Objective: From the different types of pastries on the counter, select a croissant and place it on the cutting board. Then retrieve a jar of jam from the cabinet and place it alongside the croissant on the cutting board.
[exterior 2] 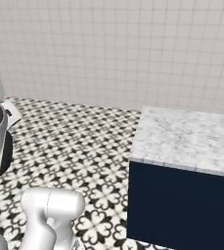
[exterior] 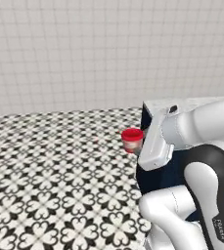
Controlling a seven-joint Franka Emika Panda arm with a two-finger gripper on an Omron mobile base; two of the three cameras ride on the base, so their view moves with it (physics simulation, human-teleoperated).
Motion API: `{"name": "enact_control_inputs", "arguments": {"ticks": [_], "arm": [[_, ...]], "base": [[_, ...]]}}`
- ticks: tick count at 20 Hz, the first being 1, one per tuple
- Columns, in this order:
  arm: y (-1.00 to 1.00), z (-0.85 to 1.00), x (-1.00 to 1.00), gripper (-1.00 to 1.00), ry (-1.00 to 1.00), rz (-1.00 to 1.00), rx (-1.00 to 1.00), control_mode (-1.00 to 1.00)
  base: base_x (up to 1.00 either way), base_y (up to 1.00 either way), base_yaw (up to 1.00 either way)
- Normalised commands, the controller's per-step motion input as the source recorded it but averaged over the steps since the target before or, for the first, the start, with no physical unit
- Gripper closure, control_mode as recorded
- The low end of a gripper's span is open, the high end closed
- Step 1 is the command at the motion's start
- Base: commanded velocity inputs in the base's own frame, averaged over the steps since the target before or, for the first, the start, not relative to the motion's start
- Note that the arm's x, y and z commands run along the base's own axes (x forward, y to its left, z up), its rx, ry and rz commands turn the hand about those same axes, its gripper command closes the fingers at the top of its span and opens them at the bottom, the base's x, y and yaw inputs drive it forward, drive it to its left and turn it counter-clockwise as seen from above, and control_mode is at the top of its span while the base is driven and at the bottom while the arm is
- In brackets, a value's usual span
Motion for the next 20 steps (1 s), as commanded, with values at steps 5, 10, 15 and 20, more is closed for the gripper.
{"name": "enact_control_inputs", "arguments": {"ticks": [5, 10, 15, 20], "arm": [[0.0, 0.0, 0.0, 1.0, 0.0, 0.0, 0.0, 1.0], [0.0, 0.0, 0.0, 1.0, 0.0, 0.0, 0.0, 1.0], [0.0, 0.0, 0.0, 1.0, 0.0, 0.0, 0.0, 1.0], [0.0, 0.0, 0.0, 1.0, 0.0, 0.0, 0.0, 1.0]], "base": [[0.85, -1.0, -0.26], [0.36, -1.0, -0.19], [0.0, -1.0, -0.15], [0.14, -1.0, -0.15]]}}
